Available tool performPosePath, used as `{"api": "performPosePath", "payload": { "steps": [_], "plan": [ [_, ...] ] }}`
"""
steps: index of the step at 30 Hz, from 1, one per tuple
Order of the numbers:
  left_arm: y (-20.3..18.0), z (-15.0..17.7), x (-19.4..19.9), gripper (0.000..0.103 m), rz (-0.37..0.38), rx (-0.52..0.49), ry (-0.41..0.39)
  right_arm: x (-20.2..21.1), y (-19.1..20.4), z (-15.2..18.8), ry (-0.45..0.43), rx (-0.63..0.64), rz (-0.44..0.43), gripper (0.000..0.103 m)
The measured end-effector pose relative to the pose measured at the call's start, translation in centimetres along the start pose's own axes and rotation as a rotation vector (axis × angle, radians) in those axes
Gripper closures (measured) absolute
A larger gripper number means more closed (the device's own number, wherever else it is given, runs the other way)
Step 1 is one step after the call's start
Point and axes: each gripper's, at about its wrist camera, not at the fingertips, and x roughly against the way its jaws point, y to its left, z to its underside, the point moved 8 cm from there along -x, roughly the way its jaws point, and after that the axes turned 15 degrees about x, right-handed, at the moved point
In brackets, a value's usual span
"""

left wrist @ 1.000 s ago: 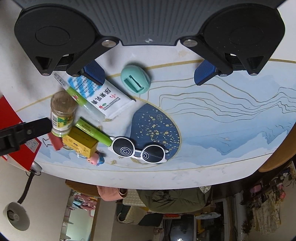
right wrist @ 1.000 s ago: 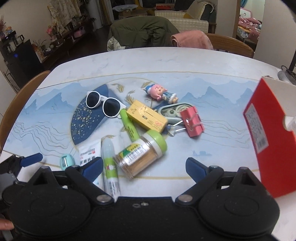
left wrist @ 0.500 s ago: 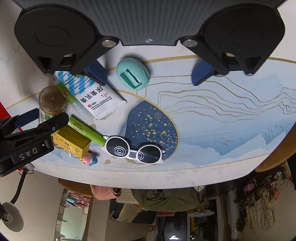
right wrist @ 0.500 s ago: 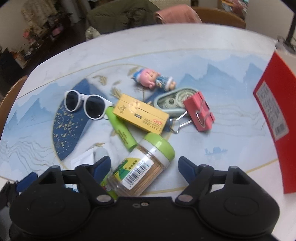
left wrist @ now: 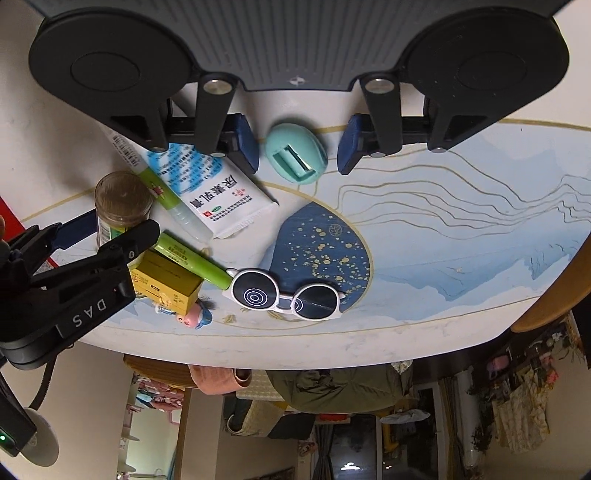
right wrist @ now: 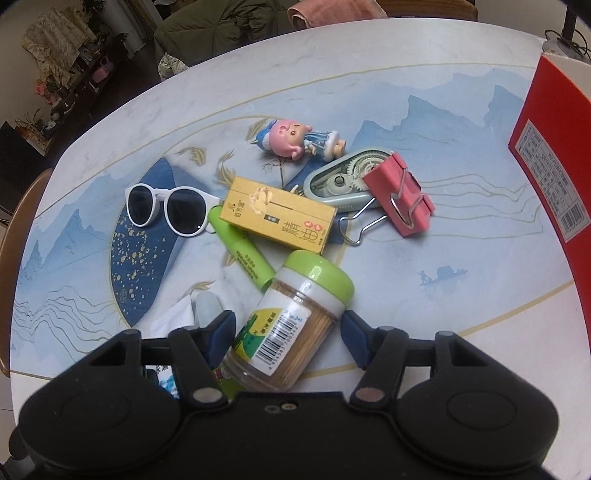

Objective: Organize rigid objects
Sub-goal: 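Grasp the teal sharpener with the left tool while the right grasps the toothpick jar, then carry the sharpener and toothpick jar with both tools into the red shoebox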

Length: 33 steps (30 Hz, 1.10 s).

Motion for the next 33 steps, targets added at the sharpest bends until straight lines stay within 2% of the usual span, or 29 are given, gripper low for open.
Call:
{"api": "performPosePath", "payload": {
  "steps": [2,4,5,14,16,21,27,33],
  "plan": [
    [-0.1,0.1,0.1,0.058,0.006,0.004,0.003,0.2,0.0,0.2,-0.001,0.002,-0.002,0.046],
    [-0.1,0.0,0.1,0.067,0.005,0.011,0.003,0.4,-0.1,0.4,0.002,0.008,-0.013,0.050],
    [0.0,0.0,0.1,0.068,0.003,0.017,0.004,0.5,-0.1,0.6,0.004,0.011,-0.019,0.051],
    [0.5,0.1,0.5,0.068,0.010,0.064,0.032,2.4,-0.4,2.6,-0.002,0.045,-0.038,0.052],
    [0.7,0.1,0.6,0.068,0.007,0.078,0.042,3.1,-0.6,3.2,-0.004,0.065,-0.048,0.057],
    [0.9,0.4,1.2,0.068,-0.009,0.085,0.056,4.3,-1.0,4.9,0.007,0.128,-0.044,0.058],
    [0.7,0.3,3.4,0.068,0.010,0.136,0.064,6.9,-2.3,5.4,-0.037,0.110,-0.076,0.059],
    [-1.8,-0.5,6.4,0.068,0.057,0.139,0.068,10.5,-4.0,6.7,-0.080,0.107,-0.115,0.059]
  ]
}}
